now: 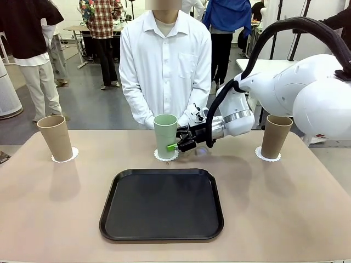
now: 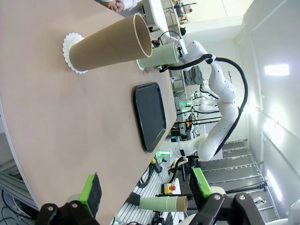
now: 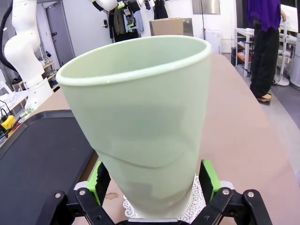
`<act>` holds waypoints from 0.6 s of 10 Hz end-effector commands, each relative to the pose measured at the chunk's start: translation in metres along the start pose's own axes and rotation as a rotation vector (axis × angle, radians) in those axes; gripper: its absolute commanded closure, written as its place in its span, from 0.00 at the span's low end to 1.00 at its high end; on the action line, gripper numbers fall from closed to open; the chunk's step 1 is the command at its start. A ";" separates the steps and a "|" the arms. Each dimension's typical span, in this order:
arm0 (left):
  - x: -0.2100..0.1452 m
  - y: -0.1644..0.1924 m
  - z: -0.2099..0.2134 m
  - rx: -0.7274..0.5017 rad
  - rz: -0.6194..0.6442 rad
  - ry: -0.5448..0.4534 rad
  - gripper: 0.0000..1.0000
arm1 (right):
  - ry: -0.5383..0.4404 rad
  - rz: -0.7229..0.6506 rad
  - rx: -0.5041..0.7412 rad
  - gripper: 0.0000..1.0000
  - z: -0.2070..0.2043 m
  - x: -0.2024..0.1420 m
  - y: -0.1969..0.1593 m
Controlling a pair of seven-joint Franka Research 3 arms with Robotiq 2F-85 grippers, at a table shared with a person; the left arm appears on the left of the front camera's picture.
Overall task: Place coasters on the table and set cups on them.
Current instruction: Take one Reusable plastic cup from the Flat Tray and place it on a coaster set by the human.
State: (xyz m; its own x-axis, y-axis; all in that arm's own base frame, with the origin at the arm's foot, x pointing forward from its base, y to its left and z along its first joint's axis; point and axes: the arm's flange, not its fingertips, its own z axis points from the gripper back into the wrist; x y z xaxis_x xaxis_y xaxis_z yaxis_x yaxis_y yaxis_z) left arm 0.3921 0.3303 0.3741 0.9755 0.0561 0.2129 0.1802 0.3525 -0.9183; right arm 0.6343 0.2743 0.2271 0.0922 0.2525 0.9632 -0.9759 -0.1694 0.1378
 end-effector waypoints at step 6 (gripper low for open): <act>-0.002 -0.003 0.001 -0.006 -0.006 -0.002 0.00 | 0.140 -0.037 -0.009 0.00 0.036 0.014 0.017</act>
State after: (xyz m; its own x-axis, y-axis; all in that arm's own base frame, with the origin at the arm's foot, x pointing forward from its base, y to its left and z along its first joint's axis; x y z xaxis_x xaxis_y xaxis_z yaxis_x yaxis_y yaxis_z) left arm 0.3921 0.3303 0.3741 0.9755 0.0561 0.2129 0.1802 0.3525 -0.9183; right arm 0.6383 0.2499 0.2380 0.0887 0.3231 0.9422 -0.9748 -0.1663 0.1488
